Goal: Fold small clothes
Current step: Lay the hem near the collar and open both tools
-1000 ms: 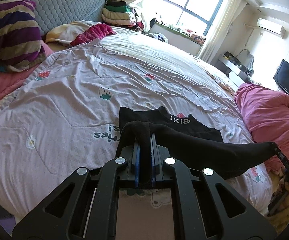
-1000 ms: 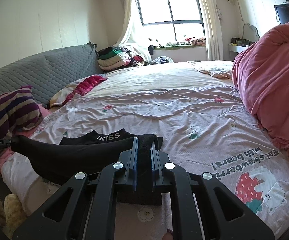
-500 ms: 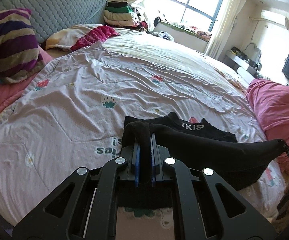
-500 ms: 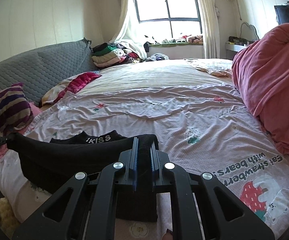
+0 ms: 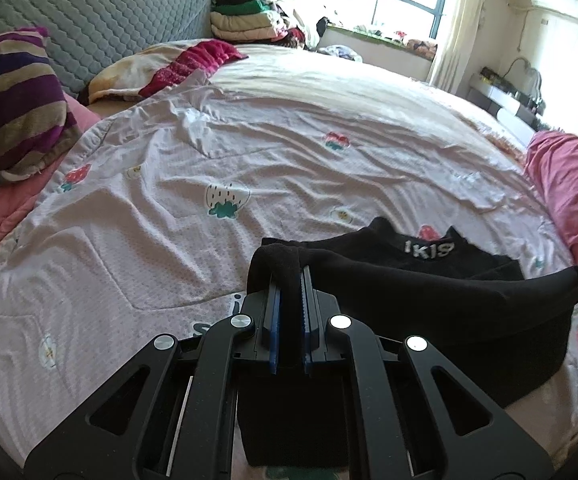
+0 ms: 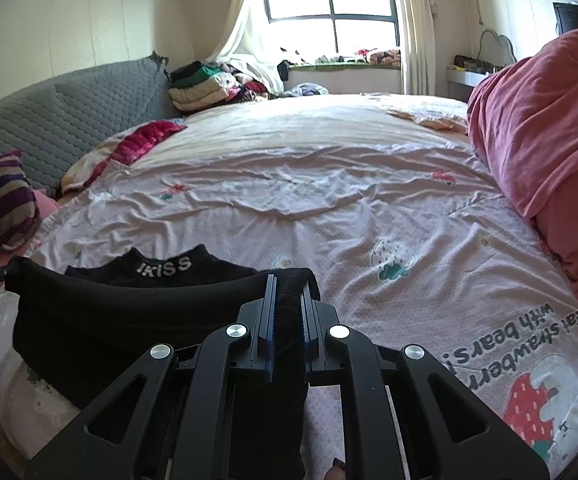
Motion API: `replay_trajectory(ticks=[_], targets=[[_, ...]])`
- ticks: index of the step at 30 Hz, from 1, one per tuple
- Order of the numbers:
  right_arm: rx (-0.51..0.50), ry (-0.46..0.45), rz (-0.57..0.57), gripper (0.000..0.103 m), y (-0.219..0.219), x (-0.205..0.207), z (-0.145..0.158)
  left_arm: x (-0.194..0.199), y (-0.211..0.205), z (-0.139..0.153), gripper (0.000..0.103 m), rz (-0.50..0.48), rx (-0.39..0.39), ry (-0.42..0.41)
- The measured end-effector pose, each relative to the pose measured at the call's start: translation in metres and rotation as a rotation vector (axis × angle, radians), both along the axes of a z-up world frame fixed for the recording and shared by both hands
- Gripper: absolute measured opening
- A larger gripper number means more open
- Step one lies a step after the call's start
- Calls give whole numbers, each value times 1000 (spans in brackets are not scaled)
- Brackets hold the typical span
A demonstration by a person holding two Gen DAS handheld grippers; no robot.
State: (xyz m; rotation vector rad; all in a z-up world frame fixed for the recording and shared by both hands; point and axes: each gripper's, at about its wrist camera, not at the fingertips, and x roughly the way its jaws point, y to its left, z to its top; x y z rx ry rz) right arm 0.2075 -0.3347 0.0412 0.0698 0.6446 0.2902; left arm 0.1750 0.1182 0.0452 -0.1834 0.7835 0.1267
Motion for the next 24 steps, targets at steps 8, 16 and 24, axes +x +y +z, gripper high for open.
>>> replay_trajectory(ticks=[8,16,24], targets=[[-5,60,-18,9,7,21,-27,17,0,-23,5,23,12,40],[-71,11,-27,46,9,20,-32,9,1,-16,24,66,43,11],[-49,-13,29,42,11,1,-31,-21,-16,-4,22,31,31,-21]])
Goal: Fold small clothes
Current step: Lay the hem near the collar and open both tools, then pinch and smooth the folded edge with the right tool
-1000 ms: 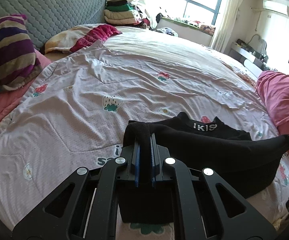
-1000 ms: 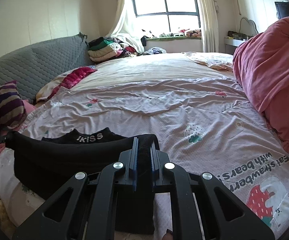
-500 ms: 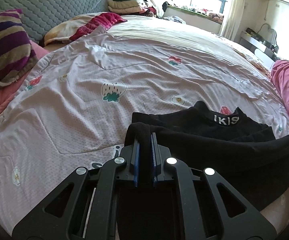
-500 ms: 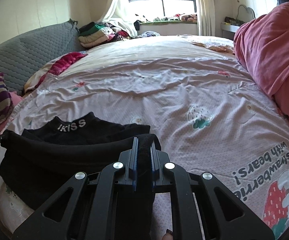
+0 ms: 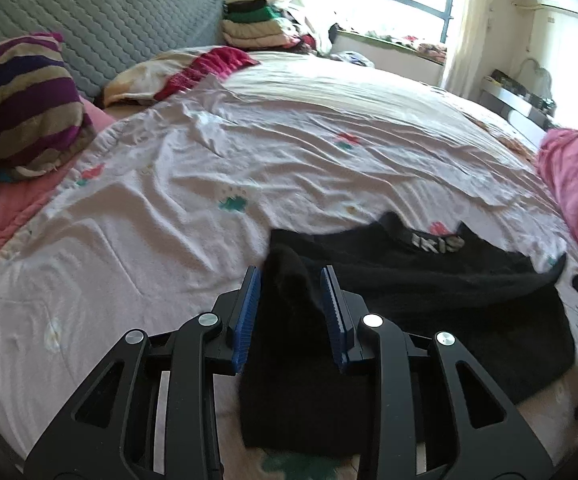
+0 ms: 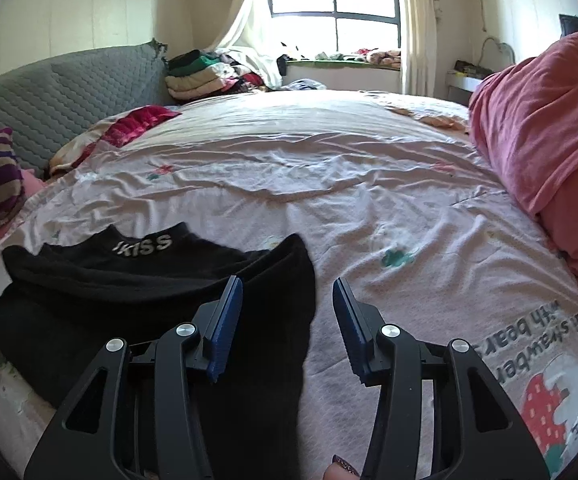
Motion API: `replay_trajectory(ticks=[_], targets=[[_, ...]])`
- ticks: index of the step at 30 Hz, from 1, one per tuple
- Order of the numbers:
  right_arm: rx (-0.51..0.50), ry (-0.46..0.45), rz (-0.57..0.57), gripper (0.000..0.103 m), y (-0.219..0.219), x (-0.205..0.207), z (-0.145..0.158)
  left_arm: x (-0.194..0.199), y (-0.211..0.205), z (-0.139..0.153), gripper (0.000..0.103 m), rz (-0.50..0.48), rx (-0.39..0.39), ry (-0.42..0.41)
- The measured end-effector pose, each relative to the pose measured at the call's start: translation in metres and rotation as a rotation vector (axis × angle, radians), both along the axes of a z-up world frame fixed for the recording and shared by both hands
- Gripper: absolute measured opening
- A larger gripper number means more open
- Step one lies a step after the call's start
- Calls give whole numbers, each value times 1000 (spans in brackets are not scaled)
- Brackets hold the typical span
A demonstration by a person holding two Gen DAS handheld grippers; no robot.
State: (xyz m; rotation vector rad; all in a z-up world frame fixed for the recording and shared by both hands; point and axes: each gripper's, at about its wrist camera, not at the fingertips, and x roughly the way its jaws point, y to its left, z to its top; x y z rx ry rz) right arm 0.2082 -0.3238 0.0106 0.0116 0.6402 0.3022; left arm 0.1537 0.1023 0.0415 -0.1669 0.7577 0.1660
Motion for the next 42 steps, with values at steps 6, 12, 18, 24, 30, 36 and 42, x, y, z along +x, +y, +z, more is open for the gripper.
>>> replay_trajectory(ticks=[6,12,18,24,30,36,42], targets=[[-66,86,59,25,19,7,-21,-3,-30,-34,8,-86,6,112],[-116,110,82,25,34,20,-34,20,-45,-57,8,-89,56,151],[-79,132,76,25,36,36,-41,51,-39,-57,8,-62,51,154],[-54,126,48,25,28,44,-37,76,-23,-57,15,-11,36,155],[-29,118,-15,28,12,57,-32,72,8,-42,24,76,-26,97],[-24,165,-32,48,3,68,-37,83,28,-51,38,87,-55,166],[77,237,-14,47,-7,76,-44,90,28,-61,30,39,-123,166]])
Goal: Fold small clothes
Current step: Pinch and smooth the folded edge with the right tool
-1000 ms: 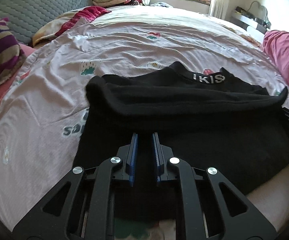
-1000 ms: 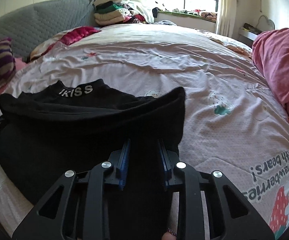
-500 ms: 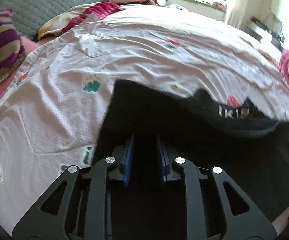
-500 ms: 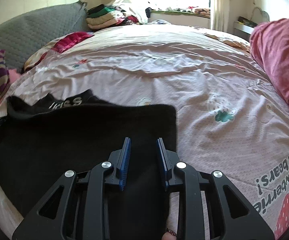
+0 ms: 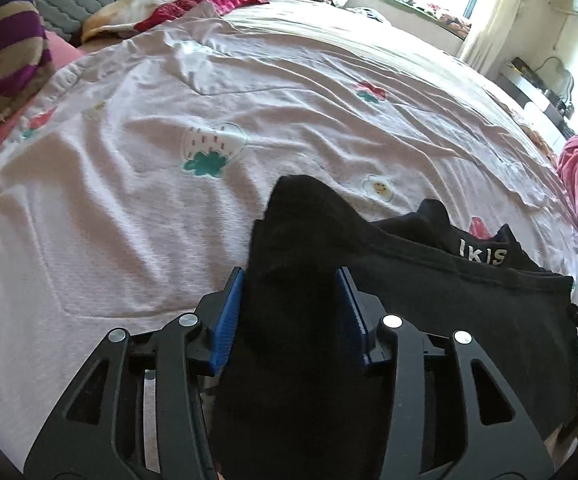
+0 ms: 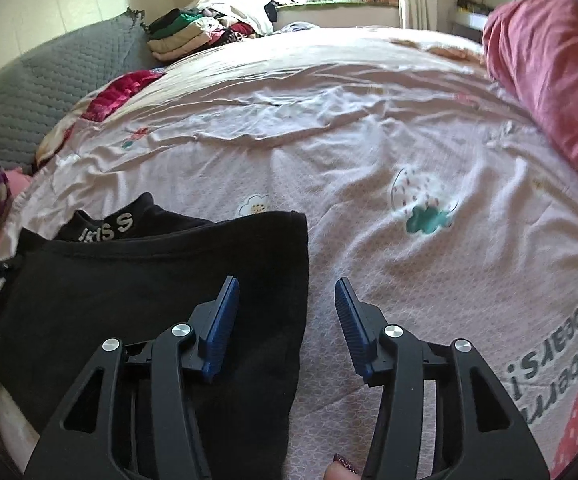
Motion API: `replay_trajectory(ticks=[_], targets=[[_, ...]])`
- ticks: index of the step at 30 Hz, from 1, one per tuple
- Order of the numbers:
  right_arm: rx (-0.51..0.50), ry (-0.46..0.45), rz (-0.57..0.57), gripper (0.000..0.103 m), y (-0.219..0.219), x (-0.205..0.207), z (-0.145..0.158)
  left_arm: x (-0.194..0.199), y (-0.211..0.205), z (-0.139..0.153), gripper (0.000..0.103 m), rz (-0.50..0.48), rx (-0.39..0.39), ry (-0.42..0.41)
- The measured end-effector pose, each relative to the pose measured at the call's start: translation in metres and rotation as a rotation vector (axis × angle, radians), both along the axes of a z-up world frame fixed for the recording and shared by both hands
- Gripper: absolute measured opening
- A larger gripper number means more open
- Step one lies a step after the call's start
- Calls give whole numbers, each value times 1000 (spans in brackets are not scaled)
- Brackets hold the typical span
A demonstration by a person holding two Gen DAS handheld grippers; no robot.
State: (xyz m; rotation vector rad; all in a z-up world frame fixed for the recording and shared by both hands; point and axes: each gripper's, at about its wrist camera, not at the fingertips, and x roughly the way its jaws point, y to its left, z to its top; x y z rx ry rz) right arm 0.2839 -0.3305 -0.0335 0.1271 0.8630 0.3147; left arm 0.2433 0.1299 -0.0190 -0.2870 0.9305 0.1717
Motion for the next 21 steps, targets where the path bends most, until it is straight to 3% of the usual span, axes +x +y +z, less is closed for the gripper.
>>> replay_trajectory(ticks=[1,2,3,11,16,21], targets=[[18,8,9,34,-1,1,-1,0,0,-1,25,2,9,-5],[32,11,23,22,0,1,-1,0,0,-1,12,3,13,-12],[32,7,26,7,1,1,0,-2,1,0,8,6,1,-22],[17,-157,-1,6,6,-7,35,-11,6,30,4,25,15,-134],[-59,-93,-21,6,10,3,13,0,8,5,5,40,44,-59],[-84,-31,-52,9,8,6,-6,-1,7,-12,15,51,86,-30]])
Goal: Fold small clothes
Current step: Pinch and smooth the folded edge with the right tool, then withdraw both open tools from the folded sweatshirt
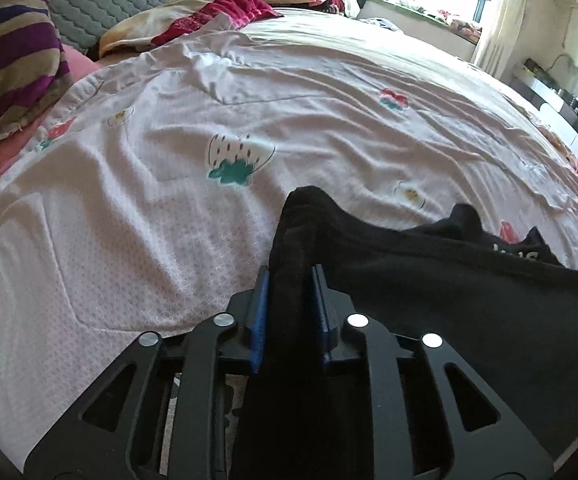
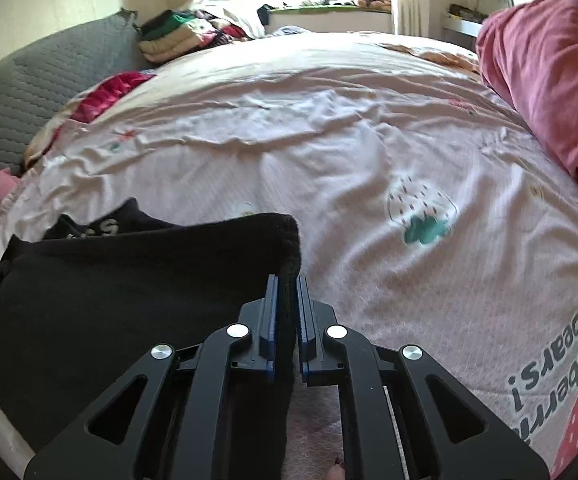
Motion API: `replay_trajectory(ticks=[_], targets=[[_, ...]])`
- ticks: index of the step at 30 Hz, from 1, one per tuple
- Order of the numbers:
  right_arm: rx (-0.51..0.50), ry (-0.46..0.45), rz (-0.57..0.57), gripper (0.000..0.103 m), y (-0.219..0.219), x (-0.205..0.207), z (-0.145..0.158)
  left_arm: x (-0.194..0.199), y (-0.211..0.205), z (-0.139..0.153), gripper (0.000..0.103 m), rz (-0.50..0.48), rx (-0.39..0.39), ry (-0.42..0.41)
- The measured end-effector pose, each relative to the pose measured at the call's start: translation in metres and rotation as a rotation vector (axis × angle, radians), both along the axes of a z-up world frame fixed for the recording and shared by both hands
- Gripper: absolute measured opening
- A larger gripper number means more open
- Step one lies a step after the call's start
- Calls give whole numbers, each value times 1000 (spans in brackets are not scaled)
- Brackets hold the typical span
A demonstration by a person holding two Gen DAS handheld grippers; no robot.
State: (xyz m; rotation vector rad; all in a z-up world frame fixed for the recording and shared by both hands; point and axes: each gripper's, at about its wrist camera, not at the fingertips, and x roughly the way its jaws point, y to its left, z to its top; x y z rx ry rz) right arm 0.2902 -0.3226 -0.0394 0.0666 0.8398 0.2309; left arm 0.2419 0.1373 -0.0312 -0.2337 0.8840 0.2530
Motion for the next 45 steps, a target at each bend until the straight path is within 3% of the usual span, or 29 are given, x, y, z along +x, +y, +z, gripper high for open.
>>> replay_trajectory(ticks=[8,10,17,24,27,33,36,45], targets=[[-36,-7,-37,30,-3,-7,3,-8,-5,4,19,-5,17,0],[-65,-24,-41,47,-2,-12,6,-9,-6,5,22,-6,19,4],[-117,-108,-37,61,2,-41,22,-22,-9,9,32,-15,19,10],[-115,-176,24,61,12,-75,38,-41,-12,11,40,-23,16,23],[-82,-165,63,61,19,-91,39,-52,-15,12,42,-34,19,30],[-107,-100,113,61,33,-118,24,-73,-20,11,44,-64,12,44],[-112,-67,107,61,33,-126,16,-81,-19,11,50,-58,7,47],[-99,-39,83,61,28,-146,6,-106,-19,13,51,-50,-36,26]])
